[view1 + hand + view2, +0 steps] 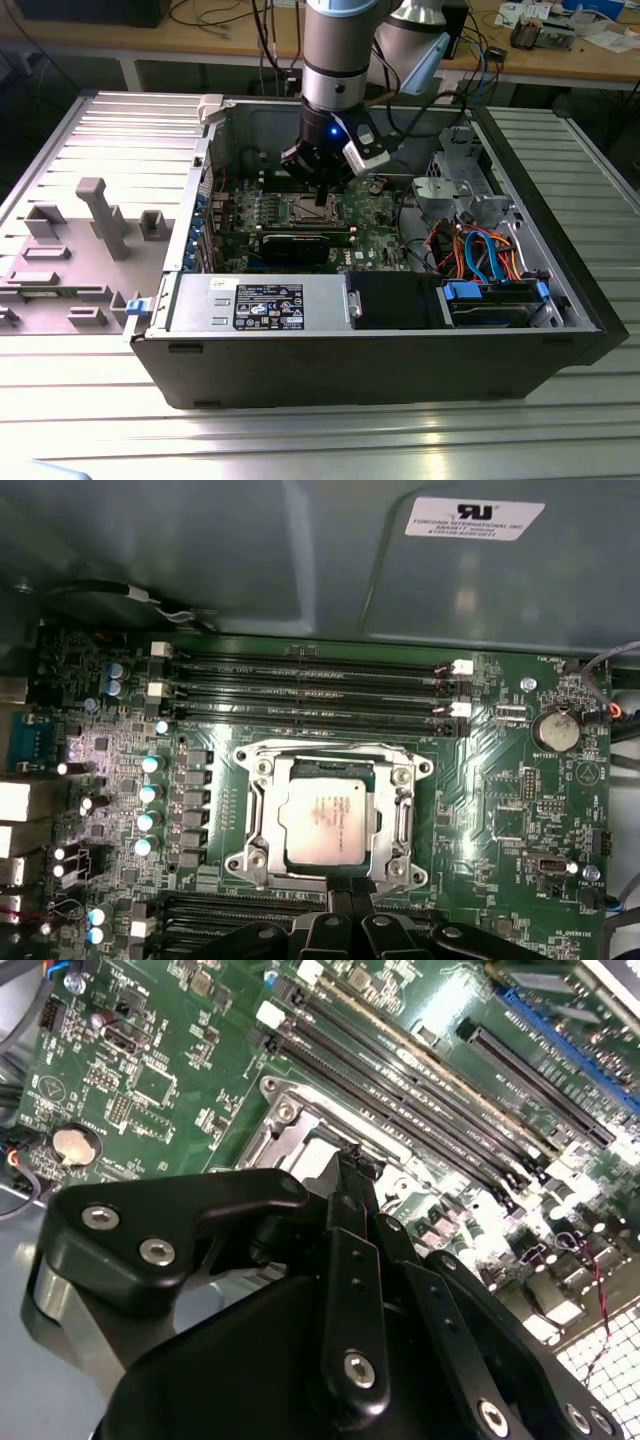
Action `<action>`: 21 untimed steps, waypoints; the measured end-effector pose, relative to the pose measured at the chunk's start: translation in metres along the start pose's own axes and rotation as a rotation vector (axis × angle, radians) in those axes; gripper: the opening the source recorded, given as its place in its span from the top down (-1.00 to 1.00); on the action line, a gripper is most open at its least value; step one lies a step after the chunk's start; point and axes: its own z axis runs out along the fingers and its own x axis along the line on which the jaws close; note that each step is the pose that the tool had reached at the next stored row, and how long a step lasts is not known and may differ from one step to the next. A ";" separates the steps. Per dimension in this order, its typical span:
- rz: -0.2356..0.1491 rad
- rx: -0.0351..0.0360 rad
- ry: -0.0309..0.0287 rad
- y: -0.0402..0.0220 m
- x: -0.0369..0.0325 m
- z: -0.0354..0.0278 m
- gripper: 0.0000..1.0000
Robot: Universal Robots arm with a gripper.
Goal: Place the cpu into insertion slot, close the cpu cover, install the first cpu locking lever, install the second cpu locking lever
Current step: 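Install the second cpu locking lever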
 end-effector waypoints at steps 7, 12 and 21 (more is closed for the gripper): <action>0.000 0.0001 0.0002 -0.0083 0.0023 0.0003 0.79; 0.000 0.0000 0.0002 -0.0083 0.0023 0.0005 0.79; 0.000 -0.0005 0.0000 -0.0092 0.0023 0.0007 0.79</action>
